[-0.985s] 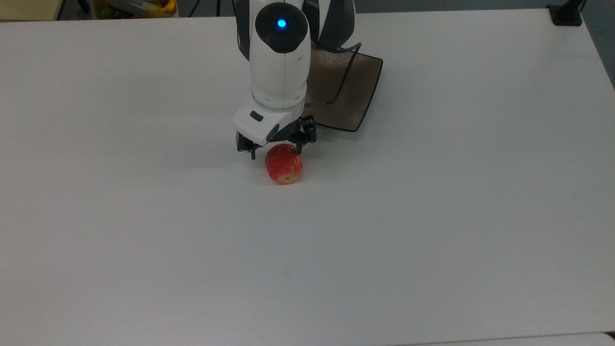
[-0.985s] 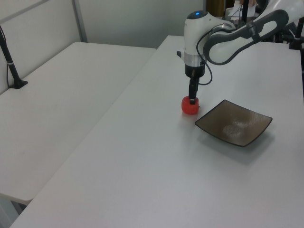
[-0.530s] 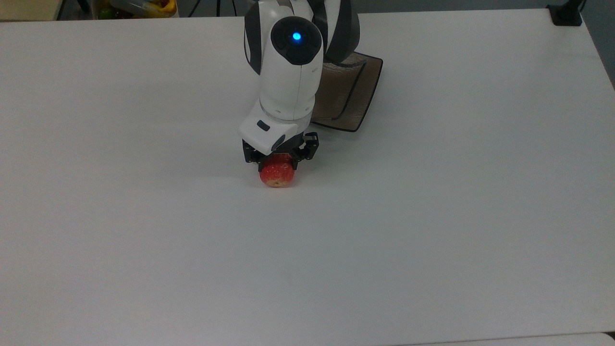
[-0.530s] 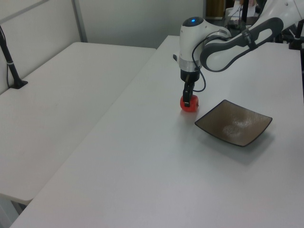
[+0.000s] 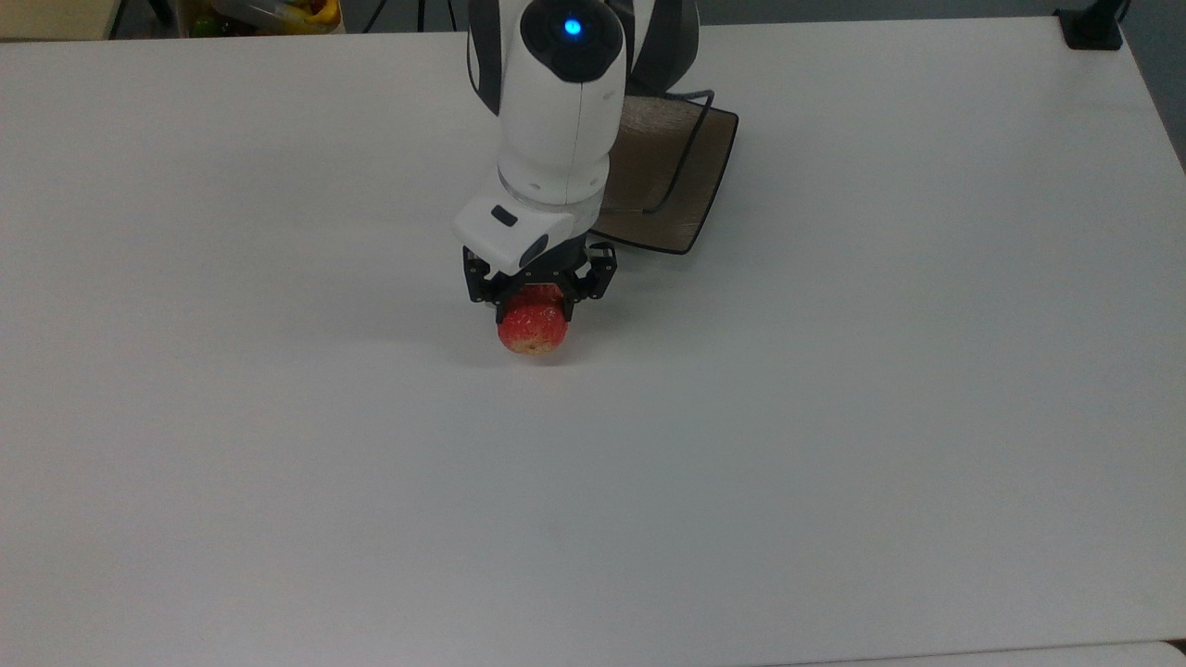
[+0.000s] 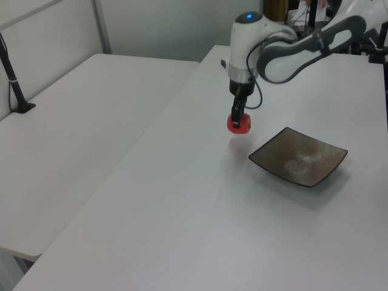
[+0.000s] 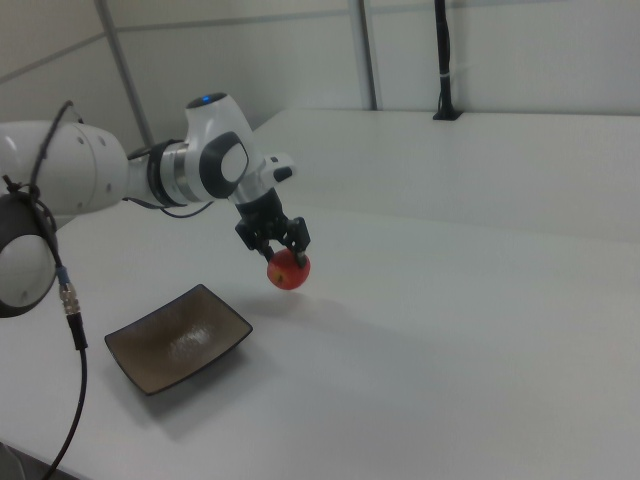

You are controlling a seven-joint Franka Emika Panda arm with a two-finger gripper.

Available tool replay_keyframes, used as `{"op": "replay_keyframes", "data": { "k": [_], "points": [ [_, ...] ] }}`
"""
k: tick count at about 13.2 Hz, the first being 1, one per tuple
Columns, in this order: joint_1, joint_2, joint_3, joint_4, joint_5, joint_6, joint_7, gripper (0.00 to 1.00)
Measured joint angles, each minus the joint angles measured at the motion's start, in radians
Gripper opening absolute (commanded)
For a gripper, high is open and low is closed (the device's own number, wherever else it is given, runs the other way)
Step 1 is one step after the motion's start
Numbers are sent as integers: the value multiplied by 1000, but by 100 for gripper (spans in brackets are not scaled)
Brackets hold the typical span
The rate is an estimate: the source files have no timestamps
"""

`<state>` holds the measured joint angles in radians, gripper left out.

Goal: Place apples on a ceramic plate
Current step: 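Lift the apple and carry it over the brown plate, then lower the apple onto the plate and open the gripper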

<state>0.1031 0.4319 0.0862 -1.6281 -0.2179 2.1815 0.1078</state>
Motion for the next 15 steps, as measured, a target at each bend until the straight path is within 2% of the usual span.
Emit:
{"op": "replay_keyframes", "data": {
  "k": [2, 5, 8, 10, 11, 15],
  "points": [
    [-11, -88, 7, -49, 1, -4, 0, 41],
    [-5, -246, 20, -204, 6, -5, 0, 42],
    [56, -341, 27, -306, 18, -60, 0, 44],
    [101, -356, 29, -332, 19, -96, 0, 74],
    [121, -357, 30, -344, 20, -111, 0, 100],
    [156, -357, 30, -369, 21, -143, 1, 100]
  ]
}}
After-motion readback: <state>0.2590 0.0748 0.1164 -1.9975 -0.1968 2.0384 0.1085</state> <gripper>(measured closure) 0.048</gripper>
